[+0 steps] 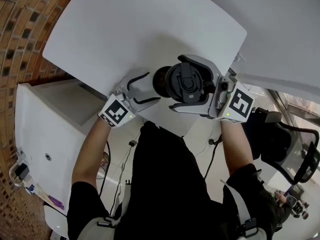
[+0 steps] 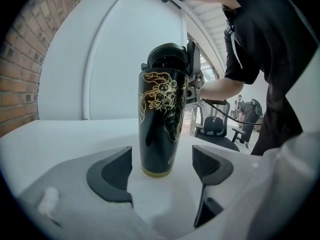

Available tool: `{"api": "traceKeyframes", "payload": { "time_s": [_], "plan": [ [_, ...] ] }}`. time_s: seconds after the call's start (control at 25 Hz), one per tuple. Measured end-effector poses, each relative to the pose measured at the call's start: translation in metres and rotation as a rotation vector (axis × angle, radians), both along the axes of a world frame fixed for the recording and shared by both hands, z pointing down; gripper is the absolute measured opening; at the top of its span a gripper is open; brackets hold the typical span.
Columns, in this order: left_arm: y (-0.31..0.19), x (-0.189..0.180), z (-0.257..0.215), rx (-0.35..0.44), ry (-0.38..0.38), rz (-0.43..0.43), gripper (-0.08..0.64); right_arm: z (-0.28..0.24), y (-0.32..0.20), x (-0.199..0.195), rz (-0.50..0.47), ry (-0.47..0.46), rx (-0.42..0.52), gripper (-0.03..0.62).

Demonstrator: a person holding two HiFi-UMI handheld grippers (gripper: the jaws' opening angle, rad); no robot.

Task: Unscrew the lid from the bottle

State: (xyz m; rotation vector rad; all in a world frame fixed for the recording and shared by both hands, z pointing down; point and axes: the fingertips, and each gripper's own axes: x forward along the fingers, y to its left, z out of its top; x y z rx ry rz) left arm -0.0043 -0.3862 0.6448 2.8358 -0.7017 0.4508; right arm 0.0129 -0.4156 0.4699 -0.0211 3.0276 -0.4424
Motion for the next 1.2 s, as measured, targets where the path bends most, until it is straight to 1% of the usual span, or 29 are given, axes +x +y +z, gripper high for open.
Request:
{"api": "traceKeyframes", "payload": {
  "time_s": [0.2, 0.28, 0.44, 0.48, 0.56, 0.6, 0.64, 0.68, 0.72, 0.76, 0.84, 0.96, 1.04, 1.2],
  "plan": [
    [0.012, -0.003, -0.018, -0.026, -0.011, 0.023, 0.383, -0.018, 0.012, -0.004, 0.045, -0.019, 0.027, 0.477],
    [0.020, -0.006, -0.035, -0.038, 0.024, 0.014, 0.380, -0.031, 0.022, -0.006, 0.059, -0.028, 0.039, 0.477],
    [0.037, -0.007, -0.077, -0.043, 0.126, -0.038, 0.357, -0.053, 0.044, -0.003, 0.105, -0.054, 0.059, 0.477],
    [0.043, -0.006, -0.087, -0.041, 0.133, -0.039, 0.356, -0.059, 0.051, -0.002, 0.114, -0.058, 0.068, 0.477],
    [0.058, -0.004, -0.102, -0.018, 0.121, -0.032, 0.336, -0.071, 0.066, -0.003, 0.115, -0.061, 0.088, 0.477],
    [0.065, -0.004, -0.109, 0.002, 0.109, -0.033, 0.313, -0.077, 0.074, -0.003, 0.109, -0.062, 0.096, 0.477],
    [0.072, -0.004, -0.117, 0.022, 0.098, -0.040, 0.227, -0.082, 0.082, -0.003, 0.101, -0.062, 0.104, 0.477],
    [0.078, -0.004, -0.125, 0.036, 0.091, -0.049, 0.108, -0.087, 0.089, -0.002, 0.092, -0.063, 0.112, 0.477],
    [0.084, -0.003, -0.134, 0.040, 0.090, -0.053, 0.013, -0.092, 0.097, 0.000, 0.084, -0.065, 0.120, 0.477],
    [0.092, -0.001, -0.142, 0.036, 0.091, -0.051, 0.002, -0.097, 0.105, 0.002, 0.077, -0.069, 0.129, 0.477],
    [0.109, 0.007, -0.153, 0.027, 0.095, -0.036, 0.002, -0.105, 0.124, 0.010, 0.065, -0.076, 0.148, 0.477],
    [0.132, 0.020, -0.162, 0.048, 0.085, -0.046, 0.002, -0.114, 0.152, 0.025, 0.052, -0.090, 0.177, 0.477],
    [0.154, 0.032, -0.165, 0.063, 0.091, -0.069, 0.002, -0.117, 0.177, 0.042, 0.056, -0.103, 0.174, 0.477],
    [0.208, 0.069, -0.176, 0.066, 0.137, -0.093, 0.002, -0.128, 0.242, 0.086, 0.071, -0.110, 0.181, 0.477]
  ]
}}
